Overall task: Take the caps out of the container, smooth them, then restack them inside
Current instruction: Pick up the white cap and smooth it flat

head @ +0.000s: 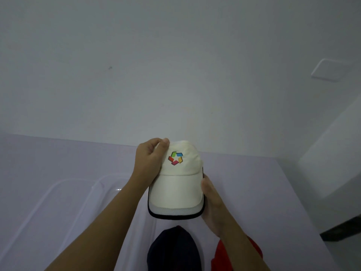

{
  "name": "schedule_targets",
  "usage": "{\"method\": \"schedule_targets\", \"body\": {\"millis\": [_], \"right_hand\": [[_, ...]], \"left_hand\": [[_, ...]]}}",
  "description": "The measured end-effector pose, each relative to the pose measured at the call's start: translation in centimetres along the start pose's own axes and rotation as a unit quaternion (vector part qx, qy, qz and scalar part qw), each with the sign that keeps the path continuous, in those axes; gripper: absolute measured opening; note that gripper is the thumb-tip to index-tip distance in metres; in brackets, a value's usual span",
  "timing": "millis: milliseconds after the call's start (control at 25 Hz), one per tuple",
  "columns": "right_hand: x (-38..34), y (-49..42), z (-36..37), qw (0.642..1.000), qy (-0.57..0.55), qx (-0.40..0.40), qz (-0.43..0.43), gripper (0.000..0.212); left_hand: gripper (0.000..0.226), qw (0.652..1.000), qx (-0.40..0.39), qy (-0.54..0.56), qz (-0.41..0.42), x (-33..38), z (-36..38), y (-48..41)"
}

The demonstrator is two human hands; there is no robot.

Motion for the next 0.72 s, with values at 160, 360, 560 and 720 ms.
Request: {"method": "schedule_targets", "body": {"millis": [160,360,560,720], "right_hand": [[-0.6,0.6,0.3,0.992,-0.119,-0.006,0.034,0.06],[-0.5,1.4,-1.8,0.983,-0.179,0.026,0.018,0.05],[0.0,1.6,-3.9,0.986,-0.159,0.051,0.016,0.059],[1.3,0.5,-4.7,0.996,-0.04,0.053,0.066,0.06]], "left_hand": [[0.034,0.999,0.017,-0.046,-0.006,-0.2,1.6,0.9],[0.031,0.993,-0.03,-0.028,-0.107,0.6,3.1,2.9],[0.042,0.897,-0.082,0.161,-0.403,-2.1,2.9,7.2],[0.023,0.884,-0.058,0.251,-0.39,-4.6,2.7,7.6]]}}
Point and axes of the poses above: each hand's wrist, its own y-axis away from the middle knuckle, its own z-axis out of the palm, x = y × z, the point moved 1 cm from there along -y, towards the middle knuckle, and after that the axes turned 9 degrees about y, right-handed, at the moved point
